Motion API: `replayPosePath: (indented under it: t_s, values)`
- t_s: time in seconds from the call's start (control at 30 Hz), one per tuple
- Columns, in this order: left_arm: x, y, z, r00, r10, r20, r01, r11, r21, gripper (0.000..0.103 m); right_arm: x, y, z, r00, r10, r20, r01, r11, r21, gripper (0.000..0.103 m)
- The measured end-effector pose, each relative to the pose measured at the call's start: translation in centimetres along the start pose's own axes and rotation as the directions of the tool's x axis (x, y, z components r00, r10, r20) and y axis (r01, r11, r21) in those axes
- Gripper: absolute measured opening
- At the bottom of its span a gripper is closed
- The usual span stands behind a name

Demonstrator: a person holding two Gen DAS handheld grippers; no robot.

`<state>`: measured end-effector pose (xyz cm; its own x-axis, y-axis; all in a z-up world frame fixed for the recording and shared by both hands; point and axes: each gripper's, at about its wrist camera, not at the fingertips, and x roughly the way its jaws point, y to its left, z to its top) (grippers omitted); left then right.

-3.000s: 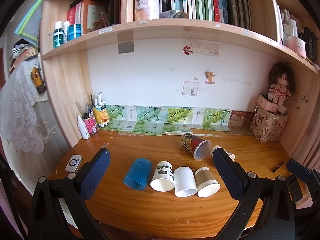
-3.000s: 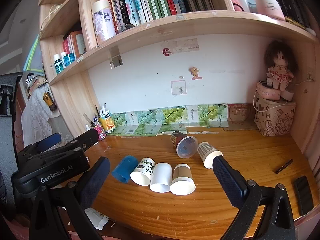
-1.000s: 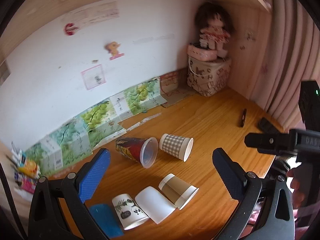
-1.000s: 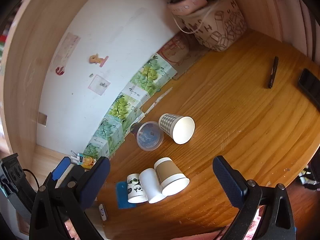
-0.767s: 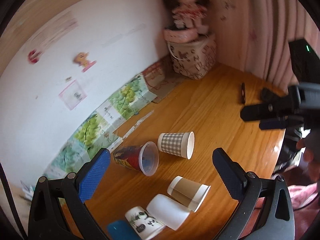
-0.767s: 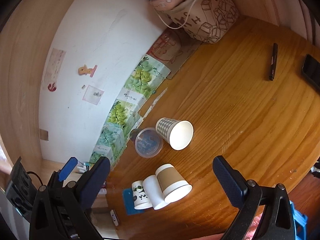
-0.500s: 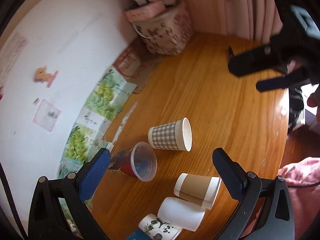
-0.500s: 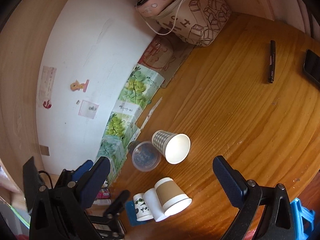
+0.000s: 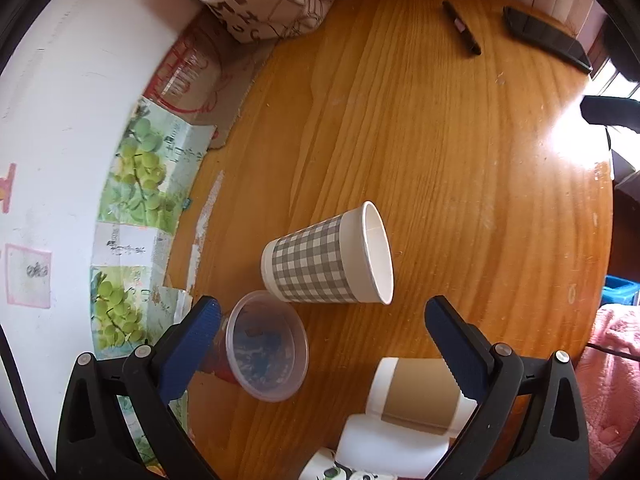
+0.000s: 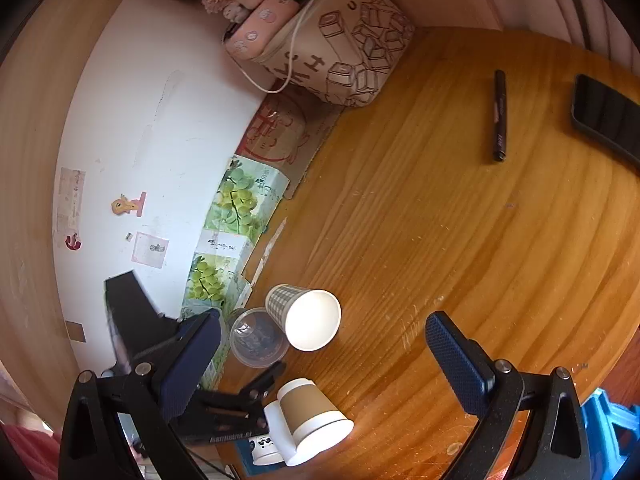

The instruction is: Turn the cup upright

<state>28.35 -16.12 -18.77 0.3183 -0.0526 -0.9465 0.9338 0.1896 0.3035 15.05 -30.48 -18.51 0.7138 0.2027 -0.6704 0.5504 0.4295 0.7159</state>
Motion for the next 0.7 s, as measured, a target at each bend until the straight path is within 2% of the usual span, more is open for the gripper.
replayPosePath:
  t_s: [0.13,0.3,0.47,0.7]
  values:
    - [1.4,0.2,0.7,0.999,-0.027,-0.027,0.027,1.0,-0.01,0.102,-0.2,-0.6,-0.7,1.0,0.0,0.014,0.0,1.0,-0.012,0.103]
    - [2.8,0.0,1.2,0.997,-0.047,-0.055,0.047,0.999,0.004,0.102,-0.1,-0.9,-1.8,0.999,-0.039,0.025,0.04,0.998,-0.043,0.103]
    - [4.3,0.1,1.9,0.994,-0.064,-0.087,0.064,0.998,-0.003,0.102,0.0,-1.8,-2.9,1.0,-0.017,0.011,0.017,1.0,-0.011,0.103]
    - [6.8,1.4,2.8,0.973,-0.132,-0.189,0.114,0.988,-0.101,0.102,-0.2,-1.8,-4.0,1.0,-0.017,0.014,0.017,1.0,-0.013,0.103]
